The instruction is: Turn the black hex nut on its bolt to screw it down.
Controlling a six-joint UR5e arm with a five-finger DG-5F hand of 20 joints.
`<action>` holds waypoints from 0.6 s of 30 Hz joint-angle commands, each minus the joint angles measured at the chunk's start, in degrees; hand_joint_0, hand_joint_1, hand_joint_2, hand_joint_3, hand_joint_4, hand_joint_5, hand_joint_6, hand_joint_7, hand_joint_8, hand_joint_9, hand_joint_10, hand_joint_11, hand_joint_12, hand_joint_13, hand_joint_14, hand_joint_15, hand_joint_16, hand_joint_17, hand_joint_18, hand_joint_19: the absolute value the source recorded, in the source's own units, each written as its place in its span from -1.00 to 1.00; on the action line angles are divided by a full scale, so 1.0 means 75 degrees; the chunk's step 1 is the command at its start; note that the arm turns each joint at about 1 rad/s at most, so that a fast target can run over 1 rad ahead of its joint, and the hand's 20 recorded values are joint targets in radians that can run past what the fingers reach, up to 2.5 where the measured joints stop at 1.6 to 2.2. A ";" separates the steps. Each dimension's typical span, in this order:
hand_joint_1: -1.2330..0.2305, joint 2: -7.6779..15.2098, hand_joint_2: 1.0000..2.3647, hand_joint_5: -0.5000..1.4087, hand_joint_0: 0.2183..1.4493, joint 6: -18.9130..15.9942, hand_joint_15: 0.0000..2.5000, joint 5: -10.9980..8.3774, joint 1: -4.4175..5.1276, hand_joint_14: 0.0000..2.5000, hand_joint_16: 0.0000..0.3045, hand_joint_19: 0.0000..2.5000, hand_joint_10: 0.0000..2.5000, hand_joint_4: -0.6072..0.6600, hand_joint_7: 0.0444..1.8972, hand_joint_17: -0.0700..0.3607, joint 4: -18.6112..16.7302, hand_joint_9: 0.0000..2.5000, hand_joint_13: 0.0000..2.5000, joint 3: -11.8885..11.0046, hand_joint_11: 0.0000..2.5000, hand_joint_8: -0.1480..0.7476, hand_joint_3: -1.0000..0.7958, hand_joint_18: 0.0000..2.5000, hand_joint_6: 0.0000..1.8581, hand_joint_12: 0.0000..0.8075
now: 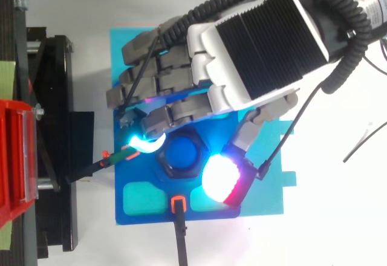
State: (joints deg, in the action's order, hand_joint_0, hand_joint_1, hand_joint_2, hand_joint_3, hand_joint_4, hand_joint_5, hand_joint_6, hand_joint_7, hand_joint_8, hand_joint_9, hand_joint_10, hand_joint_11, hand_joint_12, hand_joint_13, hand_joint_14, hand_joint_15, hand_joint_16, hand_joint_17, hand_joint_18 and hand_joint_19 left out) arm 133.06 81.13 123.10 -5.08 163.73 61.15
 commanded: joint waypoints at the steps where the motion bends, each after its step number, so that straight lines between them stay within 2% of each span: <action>1: 0.28 0.0000 -1.00 -0.70 -0.52 -0.0001 -0.78 0.0099 -0.0085 -0.99 -0.68 -0.74 -0.99 0.47 -0.44 -0.17 -0.0045 -0.62 -0.48 0.0003 -0.74 0.00 -0.44 -0.58 -0.08 -0.10; 4: 0.28 0.0000 -1.00 -0.70 -0.52 -0.0013 -0.78 0.0064 -0.0132 -0.99 -0.68 -0.74 -0.99 0.46 -0.44 -0.17 -0.0104 -0.62 -0.48 0.0003 -0.74 0.00 -0.44 -0.58 -0.08 -0.10; 5: 0.28 0.0000 -1.00 -0.70 -0.52 -0.0025 -0.79 0.0040 -0.0085 -0.99 -0.68 -0.74 -0.99 0.47 -0.44 -0.17 -0.0209 -0.62 -0.48 -0.0009 -0.74 0.00 -0.44 -0.58 -0.08 -0.11; 9: 0.28 0.0000 -1.00 -0.70 -0.52 -0.0177 -0.78 -0.0159 -0.0026 -0.99 -0.68 -0.73 -0.99 0.47 -0.44 -0.17 -0.0713 -0.62 -0.48 -0.0114 -0.74 0.00 -0.44 -0.58 -0.09 -0.11; 10: 0.28 0.0000 -1.00 -0.70 -0.52 -0.0177 -0.79 -0.0159 -0.0026 -0.99 -0.68 -0.73 -0.99 0.47 -0.44 -0.17 -0.0713 -0.62 -0.48 -0.0114 -0.74 0.00 -0.44 -0.58 -0.09 -0.11; 11: 0.28 0.0000 -1.00 -0.70 -0.52 -0.0329 -0.78 -0.0218 0.0021 -0.99 -0.68 -0.74 -0.99 0.46 -0.44 -0.17 -0.0983 -0.62 -0.48 -0.0149 -0.74 0.00 -0.44 -0.58 -0.09 -0.10; 12: 0.28 0.0000 -1.00 -0.70 -0.52 -0.0365 -0.79 -0.0229 0.0032 -0.99 -0.68 -0.74 -0.99 0.46 -0.44 -0.17 -0.1006 -0.62 -0.48 -0.0161 -0.74 0.00 -0.44 -0.58 -0.09 -0.10; 13: 0.28 0.0000 -1.00 -0.70 -0.52 -0.0423 -0.78 -0.0300 0.0114 -0.99 -0.68 -0.73 -0.99 0.46 -0.44 -0.17 -0.1030 -0.62 -0.48 -0.0232 -0.74 0.00 -0.44 -0.58 -0.09 -0.11; 14: 0.28 0.0000 -1.00 -0.70 -0.52 -0.0411 -0.79 -0.0569 0.0267 -0.99 -0.68 -0.73 -0.99 0.46 -0.44 -0.17 -0.1018 -0.62 -0.48 -0.0232 -0.74 0.00 -0.44 -0.58 -0.09 -0.11; 17: 0.28 0.0012 -1.00 -0.70 -0.52 -0.0388 -0.79 -0.0780 0.0372 -0.99 -0.68 -0.74 -0.99 0.46 -0.43 -0.17 -0.1030 -0.62 -0.48 -0.0232 -0.74 0.00 -0.44 -0.58 -0.10 -0.11; 18: 0.28 0.0012 -1.00 -0.70 -0.52 -0.0376 -0.79 -0.0897 0.0442 -0.99 -0.68 -0.73 -0.99 0.46 -0.43 -0.17 -0.1030 -0.62 -0.48 -0.0232 -0.74 0.00 -0.44 -0.58 -0.10 -0.11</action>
State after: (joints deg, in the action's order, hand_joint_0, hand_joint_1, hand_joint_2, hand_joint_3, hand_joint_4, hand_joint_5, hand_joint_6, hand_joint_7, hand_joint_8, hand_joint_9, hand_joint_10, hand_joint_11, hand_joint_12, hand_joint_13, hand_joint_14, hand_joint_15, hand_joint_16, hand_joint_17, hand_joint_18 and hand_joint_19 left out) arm 133.12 78.27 118.48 -2.92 156.22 59.52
